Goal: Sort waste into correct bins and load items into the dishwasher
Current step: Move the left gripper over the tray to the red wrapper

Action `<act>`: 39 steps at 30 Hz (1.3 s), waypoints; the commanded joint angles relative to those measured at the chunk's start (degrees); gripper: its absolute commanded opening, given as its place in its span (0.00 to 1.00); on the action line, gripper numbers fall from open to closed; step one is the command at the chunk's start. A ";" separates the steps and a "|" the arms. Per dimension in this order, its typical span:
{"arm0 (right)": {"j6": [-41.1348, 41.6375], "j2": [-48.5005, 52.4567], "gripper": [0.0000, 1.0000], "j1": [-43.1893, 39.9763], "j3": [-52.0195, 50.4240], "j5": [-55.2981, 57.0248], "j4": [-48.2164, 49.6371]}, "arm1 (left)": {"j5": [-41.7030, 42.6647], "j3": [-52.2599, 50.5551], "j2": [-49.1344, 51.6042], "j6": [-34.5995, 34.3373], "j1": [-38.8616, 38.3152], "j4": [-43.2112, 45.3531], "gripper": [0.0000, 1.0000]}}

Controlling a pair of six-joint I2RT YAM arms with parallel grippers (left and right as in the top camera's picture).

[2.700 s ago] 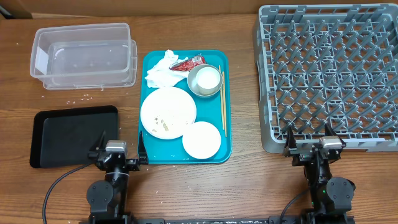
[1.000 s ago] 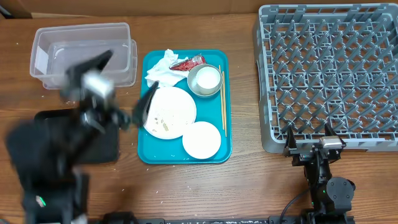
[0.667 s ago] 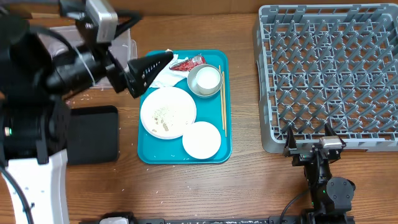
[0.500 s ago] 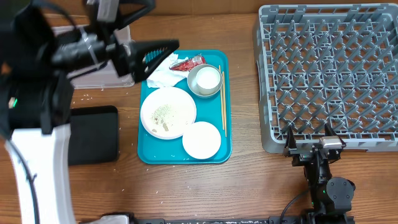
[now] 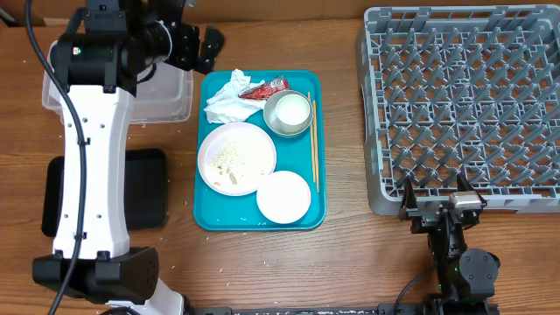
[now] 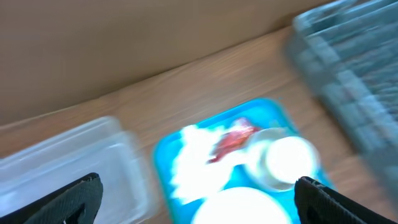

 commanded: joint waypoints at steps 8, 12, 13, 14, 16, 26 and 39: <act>-0.42 -0.46 1.00 -0.22 -0.59 0.28 0.35 | -10.82 2.08 -0.61 7.52 -5.51 -11.43 1.00; -0.42 -0.46 1.00 -0.24 -0.59 0.28 0.35 | -2.14 1.99 -0.44 7.54 -5.53 -10.93 1.00; -0.42 -0.46 1.00 -0.24 -0.59 0.28 0.35 | -1.01 1.97 -0.15 7.43 -5.51 -10.23 1.00; -0.42 -0.46 1.00 -0.24 -0.59 0.28 0.35 | -1.27 1.99 0.37 6.32 -5.51 -9.57 1.00; -0.42 -0.46 1.00 -0.24 -0.59 0.28 0.35 | -9.42 2.25 1.62 0.42 -5.73 -9.03 1.00; -0.42 -0.46 1.00 -0.24 -0.59 0.28 0.35 | -15.47 12.09 13.49 -3.48 -8.00 -22.23 1.00; -0.42 -0.46 1.00 -0.24 -0.59 0.28 0.35 | -7.08 12.09 28.15 -4.37 -7.96 -14.38 0.86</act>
